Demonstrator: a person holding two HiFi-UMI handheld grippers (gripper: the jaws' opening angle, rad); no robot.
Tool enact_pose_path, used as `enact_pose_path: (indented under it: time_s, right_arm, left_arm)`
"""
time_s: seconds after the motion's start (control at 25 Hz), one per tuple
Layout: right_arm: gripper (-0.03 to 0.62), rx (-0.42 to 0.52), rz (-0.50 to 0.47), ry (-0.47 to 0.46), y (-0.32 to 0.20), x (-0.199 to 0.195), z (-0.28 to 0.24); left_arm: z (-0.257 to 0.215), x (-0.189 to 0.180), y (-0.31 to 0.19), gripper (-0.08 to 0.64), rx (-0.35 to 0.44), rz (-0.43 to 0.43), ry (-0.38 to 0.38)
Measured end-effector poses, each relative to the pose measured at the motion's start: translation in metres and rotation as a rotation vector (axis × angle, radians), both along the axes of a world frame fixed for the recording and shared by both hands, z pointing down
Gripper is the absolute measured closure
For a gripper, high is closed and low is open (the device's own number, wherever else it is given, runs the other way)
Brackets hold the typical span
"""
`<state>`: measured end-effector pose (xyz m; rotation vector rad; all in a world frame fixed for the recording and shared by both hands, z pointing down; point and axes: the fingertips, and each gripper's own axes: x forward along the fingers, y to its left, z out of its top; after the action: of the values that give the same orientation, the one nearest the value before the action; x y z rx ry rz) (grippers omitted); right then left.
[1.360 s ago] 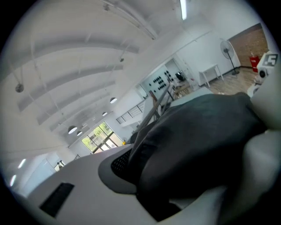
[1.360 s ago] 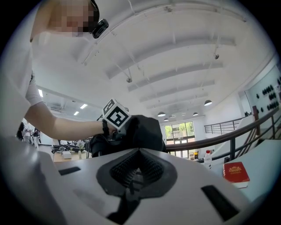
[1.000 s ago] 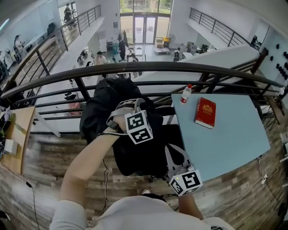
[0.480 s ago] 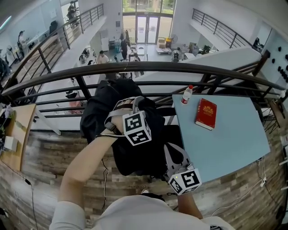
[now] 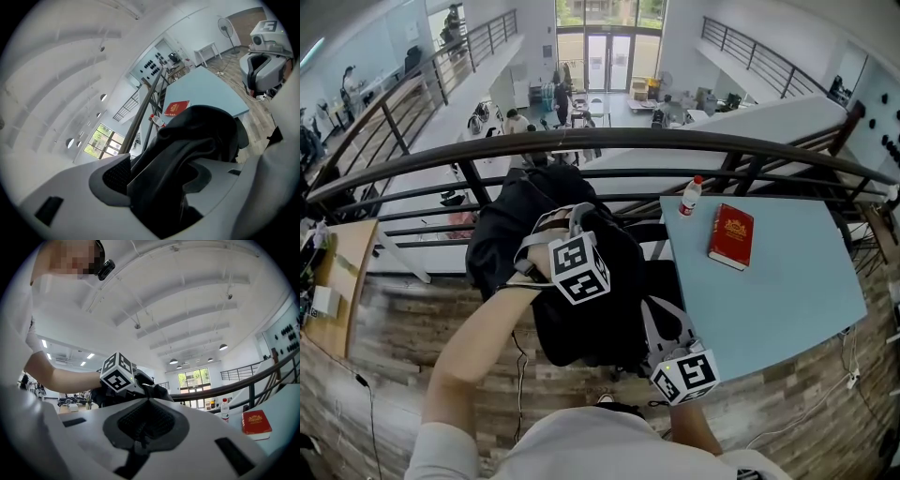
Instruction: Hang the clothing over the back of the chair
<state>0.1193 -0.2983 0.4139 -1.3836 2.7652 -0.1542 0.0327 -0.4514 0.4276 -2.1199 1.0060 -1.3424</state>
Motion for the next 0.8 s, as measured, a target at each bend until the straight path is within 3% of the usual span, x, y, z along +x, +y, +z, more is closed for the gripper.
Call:
enact_pose_path:
  time_s: [0.52, 0.8]
  right_arm:
    - [0.575, -0.001, 0.006, -0.016, -0.001, 0.006, 0.002]
    - [0.575, -0.01, 0.014, -0.023, -0.002, 0.011, 0.004]
  left_arm:
    - [0.016, -0.006, -0.005, 0.295, -0.051, -0.039, -0.05]
    - [0.024, -0.004, -0.004, 0.463, -0.084, -0.033, -0.087]
